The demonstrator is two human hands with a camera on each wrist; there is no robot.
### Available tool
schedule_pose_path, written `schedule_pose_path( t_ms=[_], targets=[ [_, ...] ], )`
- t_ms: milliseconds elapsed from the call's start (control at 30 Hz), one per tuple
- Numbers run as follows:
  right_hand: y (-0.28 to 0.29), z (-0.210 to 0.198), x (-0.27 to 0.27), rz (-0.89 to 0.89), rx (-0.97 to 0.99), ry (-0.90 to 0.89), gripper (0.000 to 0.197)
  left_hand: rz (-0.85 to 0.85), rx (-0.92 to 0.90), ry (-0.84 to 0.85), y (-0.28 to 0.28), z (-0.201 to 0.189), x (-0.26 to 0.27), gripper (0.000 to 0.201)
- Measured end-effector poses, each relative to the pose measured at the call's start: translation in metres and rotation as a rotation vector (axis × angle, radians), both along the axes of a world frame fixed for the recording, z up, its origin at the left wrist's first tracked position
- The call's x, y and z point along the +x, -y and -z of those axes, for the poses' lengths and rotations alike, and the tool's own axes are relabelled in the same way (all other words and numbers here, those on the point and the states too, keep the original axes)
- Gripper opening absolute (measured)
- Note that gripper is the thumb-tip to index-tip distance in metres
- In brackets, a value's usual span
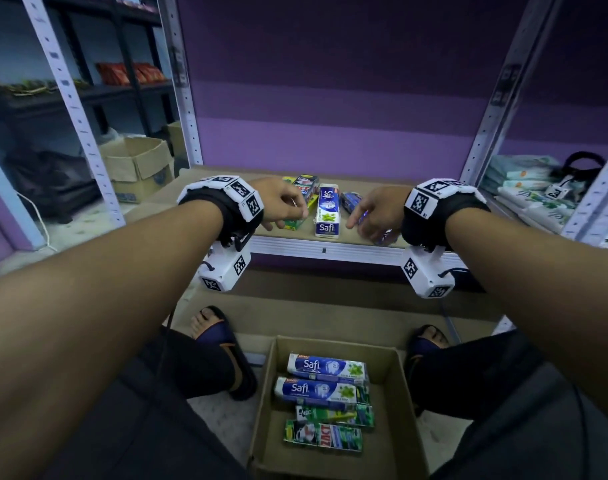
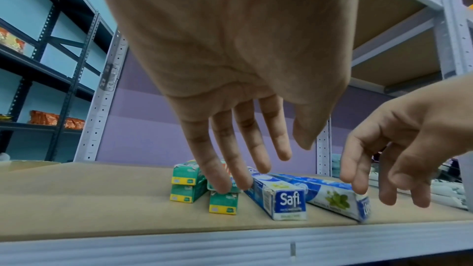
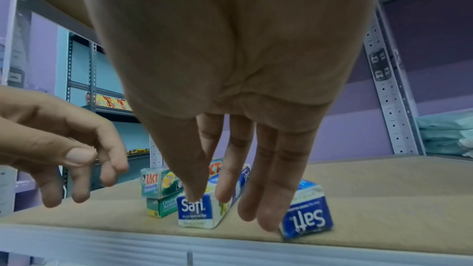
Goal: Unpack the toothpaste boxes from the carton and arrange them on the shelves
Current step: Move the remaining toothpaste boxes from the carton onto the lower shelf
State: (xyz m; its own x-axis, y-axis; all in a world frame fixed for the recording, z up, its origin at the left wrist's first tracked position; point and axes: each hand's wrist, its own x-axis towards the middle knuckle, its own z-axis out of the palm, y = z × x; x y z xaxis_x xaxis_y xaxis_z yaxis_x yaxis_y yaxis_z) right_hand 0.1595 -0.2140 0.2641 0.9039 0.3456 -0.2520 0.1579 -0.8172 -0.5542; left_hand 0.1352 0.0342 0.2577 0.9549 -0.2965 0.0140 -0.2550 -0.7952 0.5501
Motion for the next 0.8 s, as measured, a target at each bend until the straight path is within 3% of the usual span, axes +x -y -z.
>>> schedule_pose_path(
  t_ms=[300,467,667,800],
  targets=[
    [0.008,0.051,-0.009,0.021,-0.087,-0.137,0.022,0.083,0.043,-0.072,0.007,0.046,-0.002,0.008],
    [0.011,0.096,-0.004,-0.029,-0.204,-0.162,0.018,0.114,0.057,-0.125,0.011,0.092,0.008,0.007],
    [0.012,0.175,0.011,-0.078,-0.27,-0.313,0.024,0.152,0.127,-0.3,0.014,0.164,0.019,0.009],
    [0.02,0.223,0.011,-0.094,-0.273,-0.286,0.026,0.204,0.233,-0.277,0.019,0.214,0.018,0.013]
  ],
)
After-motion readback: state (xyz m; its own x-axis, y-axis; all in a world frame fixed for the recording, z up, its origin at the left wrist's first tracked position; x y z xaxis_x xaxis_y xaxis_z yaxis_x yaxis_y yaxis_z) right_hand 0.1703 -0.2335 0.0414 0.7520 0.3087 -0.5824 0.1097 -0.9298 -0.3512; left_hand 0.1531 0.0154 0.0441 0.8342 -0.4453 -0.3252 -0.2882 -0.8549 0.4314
